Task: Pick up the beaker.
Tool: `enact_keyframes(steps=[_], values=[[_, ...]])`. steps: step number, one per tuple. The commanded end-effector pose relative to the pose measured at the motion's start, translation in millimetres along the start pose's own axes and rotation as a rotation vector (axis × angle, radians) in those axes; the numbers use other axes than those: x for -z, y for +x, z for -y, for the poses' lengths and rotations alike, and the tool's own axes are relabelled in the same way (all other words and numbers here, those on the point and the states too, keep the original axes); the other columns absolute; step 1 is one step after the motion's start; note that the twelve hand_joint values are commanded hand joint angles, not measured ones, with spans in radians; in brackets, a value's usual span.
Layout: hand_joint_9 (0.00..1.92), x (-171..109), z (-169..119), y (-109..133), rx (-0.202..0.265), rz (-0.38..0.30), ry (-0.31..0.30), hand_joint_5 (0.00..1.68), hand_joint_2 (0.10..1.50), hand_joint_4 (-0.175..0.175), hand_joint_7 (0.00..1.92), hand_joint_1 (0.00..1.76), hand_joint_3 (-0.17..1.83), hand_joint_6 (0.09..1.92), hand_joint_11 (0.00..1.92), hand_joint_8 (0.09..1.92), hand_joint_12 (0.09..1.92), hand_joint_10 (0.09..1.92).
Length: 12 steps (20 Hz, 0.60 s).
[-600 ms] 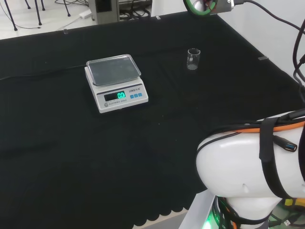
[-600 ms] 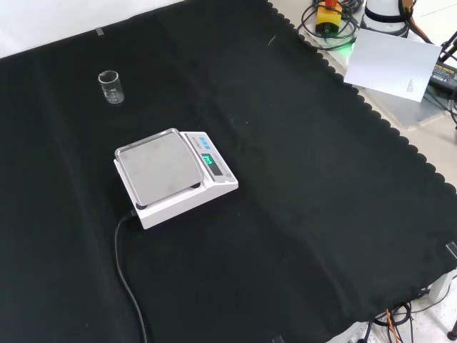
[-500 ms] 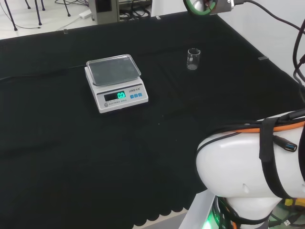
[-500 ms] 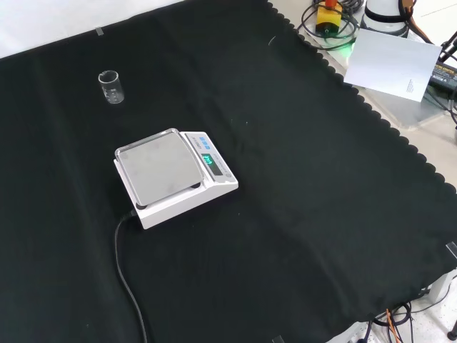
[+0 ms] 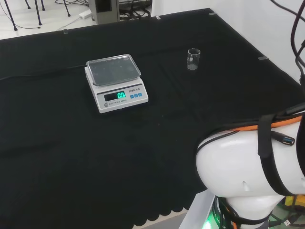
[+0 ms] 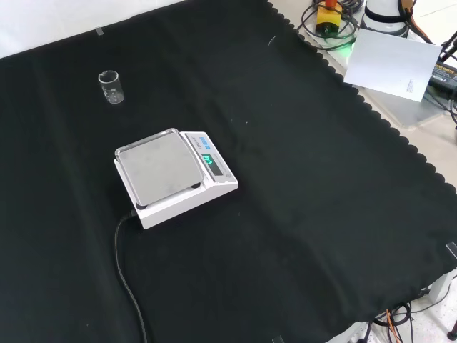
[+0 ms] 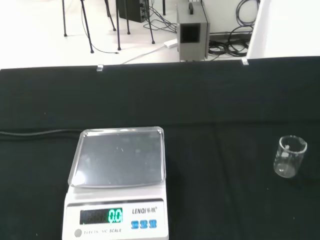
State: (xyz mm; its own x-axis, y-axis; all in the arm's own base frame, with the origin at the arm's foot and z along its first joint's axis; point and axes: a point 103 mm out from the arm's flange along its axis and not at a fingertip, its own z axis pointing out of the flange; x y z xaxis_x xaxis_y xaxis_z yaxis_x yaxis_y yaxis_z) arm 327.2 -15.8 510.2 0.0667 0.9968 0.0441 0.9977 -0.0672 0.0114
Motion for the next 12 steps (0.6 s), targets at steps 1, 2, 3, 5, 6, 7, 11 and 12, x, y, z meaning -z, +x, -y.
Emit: enact_keyframes(steps=[1, 2, 3, 5, 6, 7, 11, 12], values=[[0.59, -35.5, -34.7, -30.9, 0.033, -0.049, 0.079, 0.45, 1.1, -0.052, 0.46, 0.6, -0.17, 0.47, 0.17, 0.71, 1.45, 0.77], [0.59, -41.8, -40.3, -34.0, 0.035, -0.053, 0.088, 0.45, 1.1, -0.053, 0.46, 0.6, -0.17, 0.47, 0.18, 0.71, 1.44, 0.77], [0.59, -49.1, -47.1, -38.5, 0.036, -0.057, 0.097, 0.45, 1.1, -0.054, 0.46, 0.61, -0.17, 0.48, 0.18, 0.71, 1.44, 0.77], [0.6, -64.9, -60.7, -46.4, 0.028, -0.057, 0.109, 0.46, 1.1, -0.056, 0.47, 0.61, -0.17, 0.48, 0.18, 0.71, 1.44, 0.78], [0.6, -75.0, -68.8, -50.9, 0.015, -0.049, 0.119, 0.46, 1.1, -0.057, 0.47, 0.61, -0.17, 0.49, 0.18, 0.71, 1.44, 0.78], [0.6, -84.4, -76.2, -55.4, 0.003, -0.048, 0.138, 0.46, 1.1, -0.058, 0.47, 0.61, -0.17, 0.49, 0.19, 0.71, 1.44, 0.78], [0.61, -107.1, -92.9, -65.9, -0.013, -0.076, 0.162, 0.45, 1.1, -0.059, 0.47, 0.62, -0.17, 0.52, 0.19, 0.72, 1.43, 0.78], [0.61, -110.7, -95.8, -67.4, -0.025, -0.057, 0.163, 0.45, 1.1, -0.059, 0.47, 0.62, -0.17, 0.52, 0.19, 0.72, 1.43, 0.78]])
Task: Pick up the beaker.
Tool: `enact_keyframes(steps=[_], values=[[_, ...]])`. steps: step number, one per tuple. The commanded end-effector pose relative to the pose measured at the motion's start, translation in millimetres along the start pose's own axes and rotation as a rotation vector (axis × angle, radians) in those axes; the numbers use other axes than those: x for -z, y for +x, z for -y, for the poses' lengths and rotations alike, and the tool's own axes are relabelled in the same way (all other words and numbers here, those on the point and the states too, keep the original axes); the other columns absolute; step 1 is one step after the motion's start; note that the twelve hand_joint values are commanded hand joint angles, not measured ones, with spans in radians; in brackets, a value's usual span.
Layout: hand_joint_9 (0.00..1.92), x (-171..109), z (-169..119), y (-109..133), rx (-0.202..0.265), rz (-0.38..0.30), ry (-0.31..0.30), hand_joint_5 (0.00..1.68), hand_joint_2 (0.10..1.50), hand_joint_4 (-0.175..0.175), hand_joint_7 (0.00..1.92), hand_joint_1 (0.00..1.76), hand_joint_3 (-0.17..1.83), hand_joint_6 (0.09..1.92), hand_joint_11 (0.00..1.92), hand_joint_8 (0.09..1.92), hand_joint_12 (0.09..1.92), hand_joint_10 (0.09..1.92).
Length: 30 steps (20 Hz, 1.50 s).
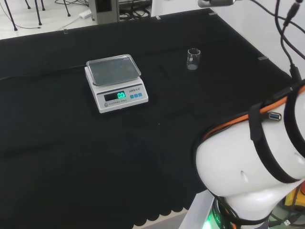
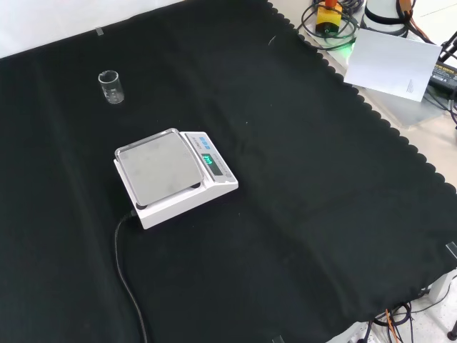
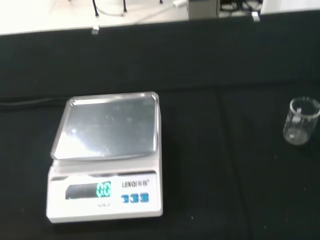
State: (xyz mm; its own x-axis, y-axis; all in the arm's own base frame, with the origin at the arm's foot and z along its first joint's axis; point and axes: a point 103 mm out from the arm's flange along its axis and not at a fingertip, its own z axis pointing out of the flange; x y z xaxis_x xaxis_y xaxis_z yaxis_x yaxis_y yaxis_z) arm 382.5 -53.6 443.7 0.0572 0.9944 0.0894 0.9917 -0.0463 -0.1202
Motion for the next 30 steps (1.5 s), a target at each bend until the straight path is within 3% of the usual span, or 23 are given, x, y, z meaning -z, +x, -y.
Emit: enact_keyframes(steps=[1, 6, 13, 16, 19, 23, 25, 30], values=[[0.61, -42.1, -47.6, -34.5, -0.037, -0.01, 0.028, 0.45, 1.1, -0.06, 0.47, 0.62, -0.17, 0.52, 0.19, 0.72, 1.43, 0.78], [0.61, -73.6, -72.3, -46.4, -0.04, -0.022, 0.03, 0.46, 1.1, -0.061, 0.47, 0.64, -0.17, 0.54, 0.2, 0.73, 1.43, 0.78], [0.6, -117.7, -100.5, -63.5, -0.082, -0.02, 0.047, 0.46, 1.09, -0.063, 0.46, 0.67, -0.17, 0.56, 0.21, 0.73, 1.42, 0.78], [0.54, -136.2, -111.3, -70.3, -0.092, -0.024, 0.01, 0.37, 1.08, -0.062, 0.4, 0.71, -0.17, 0.56, 0.18, 0.74, 1.43, 0.8], [0.48, -149.0, -122.7, -78.9, -0.101, -0.049, 0.031, 0.31, 1.07, -0.058, 0.34, 0.72, -0.17, 0.55, 0.14, 0.76, 1.44, 0.83], [0.46, -157.7, -135.5, -91.3, -0.113, -0.047, 0.045, 0.29, 1.07, -0.054, 0.32, 0.72, -0.17, 0.54, 0.13, 0.77, 1.44, 0.84], [0.46, -159.7, -135.9, -94.9, -0.116, -0.084, 0.044, 0.29, 1.07, -0.054, 0.33, 0.72, -0.17, 0.54, 0.13, 0.77, 1.44, 0.84], [0.48, -150.8, -122.5, -81.9, -0.132, -0.067, 0.039, 0.31, 1.08, -0.057, 0.34, 0.73, -0.17, 0.54, 0.14, 0.78, 1.44, 0.85]])
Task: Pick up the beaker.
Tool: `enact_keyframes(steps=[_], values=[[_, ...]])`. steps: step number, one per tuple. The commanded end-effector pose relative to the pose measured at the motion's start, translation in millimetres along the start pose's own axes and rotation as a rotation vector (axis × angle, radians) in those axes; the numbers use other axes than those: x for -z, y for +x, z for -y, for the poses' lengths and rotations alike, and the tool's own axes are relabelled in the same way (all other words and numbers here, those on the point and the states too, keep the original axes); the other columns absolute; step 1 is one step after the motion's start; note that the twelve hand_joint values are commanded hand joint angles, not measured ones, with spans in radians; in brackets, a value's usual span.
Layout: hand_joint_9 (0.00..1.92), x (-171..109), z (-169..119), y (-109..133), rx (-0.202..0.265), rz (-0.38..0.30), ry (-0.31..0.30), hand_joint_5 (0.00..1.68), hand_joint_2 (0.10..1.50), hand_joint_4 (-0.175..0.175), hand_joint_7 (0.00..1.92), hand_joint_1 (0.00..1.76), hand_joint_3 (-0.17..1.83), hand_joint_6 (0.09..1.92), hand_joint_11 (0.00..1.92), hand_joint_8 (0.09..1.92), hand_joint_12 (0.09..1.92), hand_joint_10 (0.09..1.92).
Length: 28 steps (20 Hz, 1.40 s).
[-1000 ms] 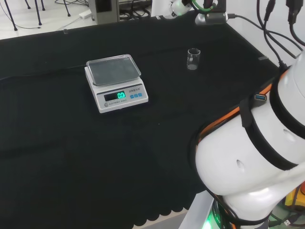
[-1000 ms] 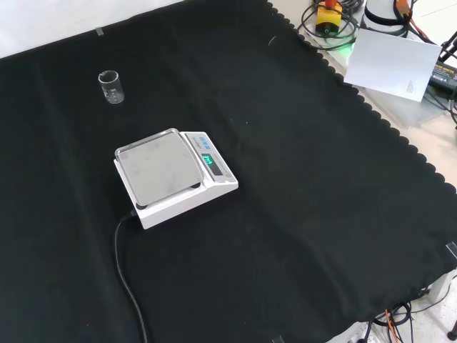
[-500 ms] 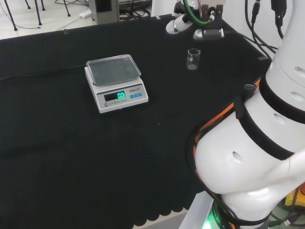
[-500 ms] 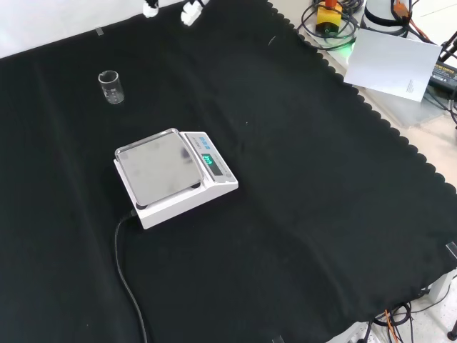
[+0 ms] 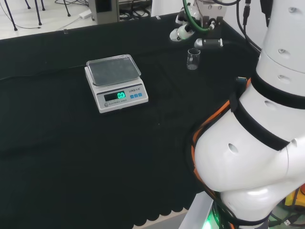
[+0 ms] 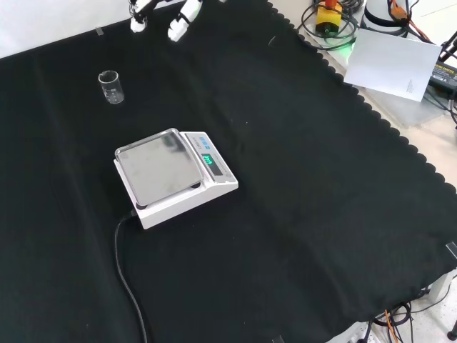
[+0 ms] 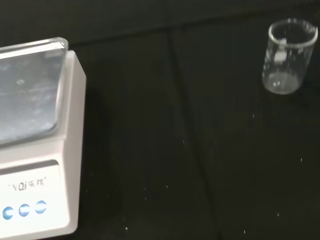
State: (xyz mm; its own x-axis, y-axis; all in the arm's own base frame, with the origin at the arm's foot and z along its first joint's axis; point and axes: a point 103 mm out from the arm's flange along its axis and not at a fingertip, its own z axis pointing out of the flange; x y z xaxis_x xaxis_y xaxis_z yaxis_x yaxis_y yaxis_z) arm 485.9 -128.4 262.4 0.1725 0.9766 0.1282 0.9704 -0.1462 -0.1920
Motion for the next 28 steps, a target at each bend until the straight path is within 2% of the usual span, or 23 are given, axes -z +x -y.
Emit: enact_keyframes(steps=[1, 4, 7, 11, 15, 18, 22, 28], values=[[0.48, 10.4, 9.8, 6.4, -0.03, -0.014, -0.027, 0.31, 1.08, -0.058, 0.34, 0.73, -0.17, 0.55, 0.14, 0.78, 1.44, 0.85], [0.48, 14.7, 14.6, 16.4, -0.05, -0.021, -0.043, 0.32, 1.08, -0.058, 0.34, 0.73, -0.17, 0.55, 0.15, 0.79, 1.44, 0.85], [0.49, 17.5, 1.1, 14.2, -0.052, -0.016, -0.03, 0.33, 1.08, -0.058, 0.35, 0.73, -0.17, 0.55, 0.16, 0.79, 1.44, 0.85], [0.49, 16.0, -38.1, 0.1, -0.025, -0.003, 0.03, 0.33, 1.08, -0.058, 0.35, 0.73, -0.17, 0.55, 0.16, 0.79, 1.44, 0.85], [0.46, 5.3, -82.9, -20.9, 0.0, -0.028, 0.108, 0.29, 1.08, -0.051, 0.3, 0.73, -0.17, 0.53, 0.14, 0.78, 1.44, 0.84], [0.4, 0.3, -104.1, -35.9, 0.017, -0.035, 0.119, 0.26, 1.08, -0.046, 0.26, 0.72, -0.17, 0.49, 0.1, 0.77, 1.45, 0.85], [0.4, -5.8, -114.2, -50.3, 0.028, -0.03, 0.12, 0.26, 1.08, -0.046, 0.25, 0.72, -0.17, 0.48, 0.09, 0.78, 1.45, 0.85], [0.38, -17.5, -118.7, -64.8, 0.01, -0.075, 0.165, 0.26, 1.07, -0.045, 0.24, 0.72, -0.17, 0.47, 0.09, 0.77, 1.45, 0.85]])
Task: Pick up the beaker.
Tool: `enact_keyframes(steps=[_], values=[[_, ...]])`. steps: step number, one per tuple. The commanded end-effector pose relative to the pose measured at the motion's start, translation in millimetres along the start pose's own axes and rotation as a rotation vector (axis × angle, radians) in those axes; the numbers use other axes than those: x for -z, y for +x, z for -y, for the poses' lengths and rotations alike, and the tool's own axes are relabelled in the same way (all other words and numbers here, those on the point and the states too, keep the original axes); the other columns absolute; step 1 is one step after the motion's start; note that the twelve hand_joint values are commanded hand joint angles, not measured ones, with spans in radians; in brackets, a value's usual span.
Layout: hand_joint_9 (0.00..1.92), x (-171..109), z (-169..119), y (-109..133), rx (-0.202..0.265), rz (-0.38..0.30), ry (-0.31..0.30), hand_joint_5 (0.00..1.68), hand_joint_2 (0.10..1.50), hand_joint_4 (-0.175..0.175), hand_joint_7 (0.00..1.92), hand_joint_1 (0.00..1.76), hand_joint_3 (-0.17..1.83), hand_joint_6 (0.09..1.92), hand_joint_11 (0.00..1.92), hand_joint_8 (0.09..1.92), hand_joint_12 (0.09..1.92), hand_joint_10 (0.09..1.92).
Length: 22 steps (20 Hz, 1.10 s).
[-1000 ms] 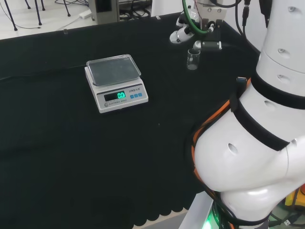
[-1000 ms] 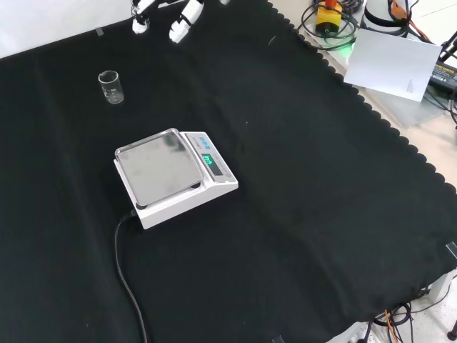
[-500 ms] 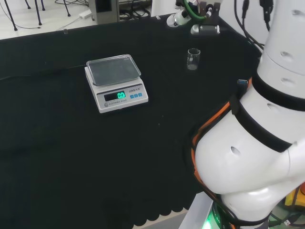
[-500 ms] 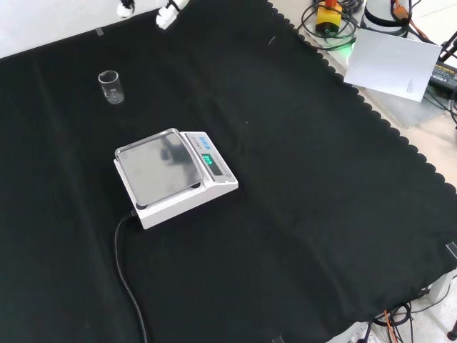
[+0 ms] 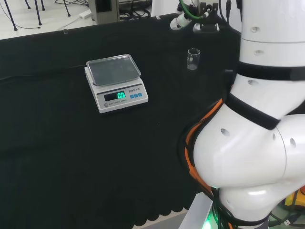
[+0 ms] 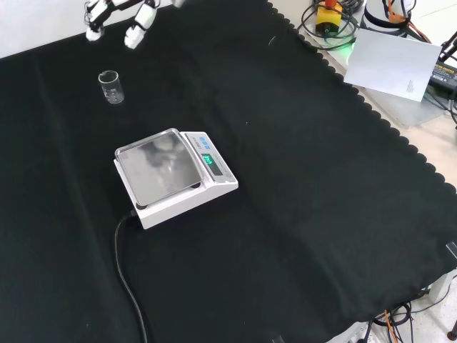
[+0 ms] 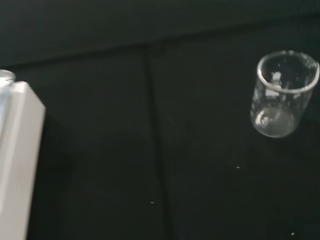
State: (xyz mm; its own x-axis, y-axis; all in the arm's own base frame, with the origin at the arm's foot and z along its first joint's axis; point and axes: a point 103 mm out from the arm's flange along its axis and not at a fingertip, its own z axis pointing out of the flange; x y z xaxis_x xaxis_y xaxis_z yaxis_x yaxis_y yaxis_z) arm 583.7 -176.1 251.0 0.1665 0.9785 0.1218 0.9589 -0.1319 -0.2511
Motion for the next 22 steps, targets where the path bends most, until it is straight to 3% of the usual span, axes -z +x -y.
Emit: enact_keyframes(steps=[1, 7, 10, 22], values=[[0.37, -31.2, -16.3, -35.4, 0.005, -0.092, 0.11, 0.26, 1.07, -0.044, 0.24, 0.72, -0.17, 0.47, 0.09, 0.77, 1.45, 0.84], [0.07, -41.0, -21.9, -44.2, -0.018, -0.116, 0.188, 0.21, 1.0, -0.022, 0.11, 0.65, -0.17, 0.34, 0.0, 0.74, 1.44, 0.91], [0.01, -48.2, -30.5, -45.2, -0.022, -0.115, 0.214, 0.2, 0.97, -0.012, 0.07, 0.62, -0.17, 0.28, 0.0, 0.71, 1.42, 0.92], [0.17, -76.5, -59.8, -51.0, -0.026, -0.112, 0.223, 0.34, 1.04, -0.027, 0.15, 0.69, -0.17, 0.23, 0.0, 0.72, 1.48, 0.89]])
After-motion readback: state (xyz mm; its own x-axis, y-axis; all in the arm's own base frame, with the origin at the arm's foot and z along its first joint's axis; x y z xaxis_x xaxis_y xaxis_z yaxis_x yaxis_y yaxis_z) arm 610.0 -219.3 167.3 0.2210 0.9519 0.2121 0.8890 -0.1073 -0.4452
